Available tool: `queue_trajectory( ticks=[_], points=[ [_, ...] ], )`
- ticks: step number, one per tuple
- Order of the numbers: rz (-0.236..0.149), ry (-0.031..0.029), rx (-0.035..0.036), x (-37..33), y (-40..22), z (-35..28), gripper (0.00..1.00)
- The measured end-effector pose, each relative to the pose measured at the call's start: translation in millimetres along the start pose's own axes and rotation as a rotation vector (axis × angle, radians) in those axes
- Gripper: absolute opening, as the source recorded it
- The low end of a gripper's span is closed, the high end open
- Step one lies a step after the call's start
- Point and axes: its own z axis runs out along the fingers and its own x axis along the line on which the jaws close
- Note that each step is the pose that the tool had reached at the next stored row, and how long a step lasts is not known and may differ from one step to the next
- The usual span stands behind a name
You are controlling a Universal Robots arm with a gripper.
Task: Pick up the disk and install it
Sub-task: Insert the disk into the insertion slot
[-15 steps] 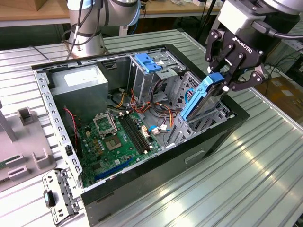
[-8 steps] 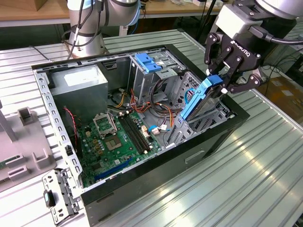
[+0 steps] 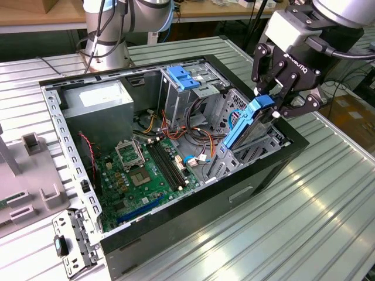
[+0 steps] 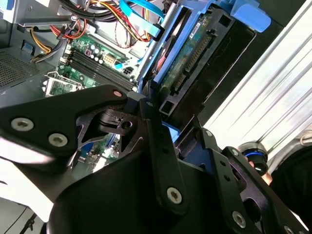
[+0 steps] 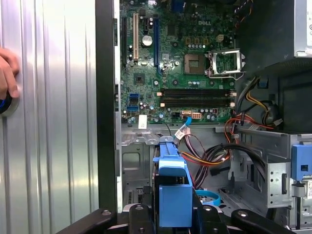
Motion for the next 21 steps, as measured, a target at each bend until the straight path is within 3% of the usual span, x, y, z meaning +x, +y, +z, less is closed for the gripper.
queue_trajectory(
  ticks=[19,20,21],
  points=[
    [0.000,-0.0001,0.0000,0.3,0.0,3.0,0.37],
    [0.000,0.0002,-0.0001,0.3,0.0,2.9,0.45],
    [0.000,0.0000,-0.0001,0.3,0.0,3.0,0.45]
  ],
)
